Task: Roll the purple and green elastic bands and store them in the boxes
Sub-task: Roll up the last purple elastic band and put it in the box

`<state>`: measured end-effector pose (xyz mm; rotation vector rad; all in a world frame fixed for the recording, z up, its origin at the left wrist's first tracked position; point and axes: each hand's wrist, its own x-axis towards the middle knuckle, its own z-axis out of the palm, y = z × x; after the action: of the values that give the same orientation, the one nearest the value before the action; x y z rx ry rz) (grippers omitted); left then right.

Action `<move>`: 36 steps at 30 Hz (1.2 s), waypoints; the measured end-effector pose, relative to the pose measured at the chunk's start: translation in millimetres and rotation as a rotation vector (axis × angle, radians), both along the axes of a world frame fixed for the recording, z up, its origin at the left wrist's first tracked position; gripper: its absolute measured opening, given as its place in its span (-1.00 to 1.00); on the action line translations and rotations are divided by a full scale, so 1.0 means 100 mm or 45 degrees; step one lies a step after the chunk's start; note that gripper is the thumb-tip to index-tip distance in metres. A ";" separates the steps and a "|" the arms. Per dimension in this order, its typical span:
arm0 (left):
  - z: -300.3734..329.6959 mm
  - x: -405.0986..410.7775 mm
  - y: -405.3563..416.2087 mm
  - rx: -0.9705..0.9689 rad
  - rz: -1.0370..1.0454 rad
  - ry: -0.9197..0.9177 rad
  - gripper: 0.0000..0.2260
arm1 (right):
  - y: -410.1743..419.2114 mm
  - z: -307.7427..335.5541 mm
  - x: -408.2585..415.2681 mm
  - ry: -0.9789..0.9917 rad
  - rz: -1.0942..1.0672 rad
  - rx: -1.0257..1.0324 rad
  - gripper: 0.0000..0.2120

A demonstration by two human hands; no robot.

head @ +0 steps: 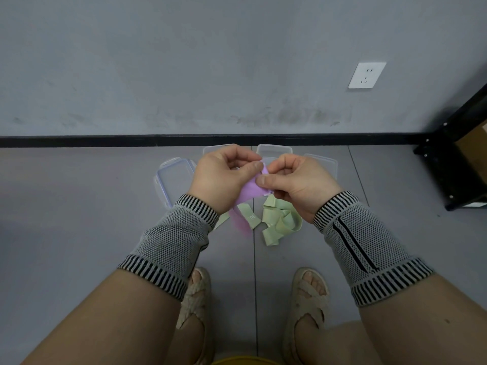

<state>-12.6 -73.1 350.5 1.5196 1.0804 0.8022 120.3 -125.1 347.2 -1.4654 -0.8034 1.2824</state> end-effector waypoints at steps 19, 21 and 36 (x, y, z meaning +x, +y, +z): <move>-0.13 -0.10 0.07 0.186 -0.200 0.409 -0.92 | -0.05 0.02 0.13 0.102 0.086 -0.018 -0.88; -0.14 -0.11 0.07 0.235 -0.241 0.503 -0.80 | -0.06 0.02 0.15 0.105 0.088 -0.024 -0.89; -0.05 -0.09 0.04 0.332 -0.144 0.393 -0.90 | -0.03 0.05 0.12 0.084 0.001 -0.027 -0.87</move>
<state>-21.2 -69.3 345.9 1.9555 1.1319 0.6628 131.9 -128.6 352.1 -1.4322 -0.7493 1.3369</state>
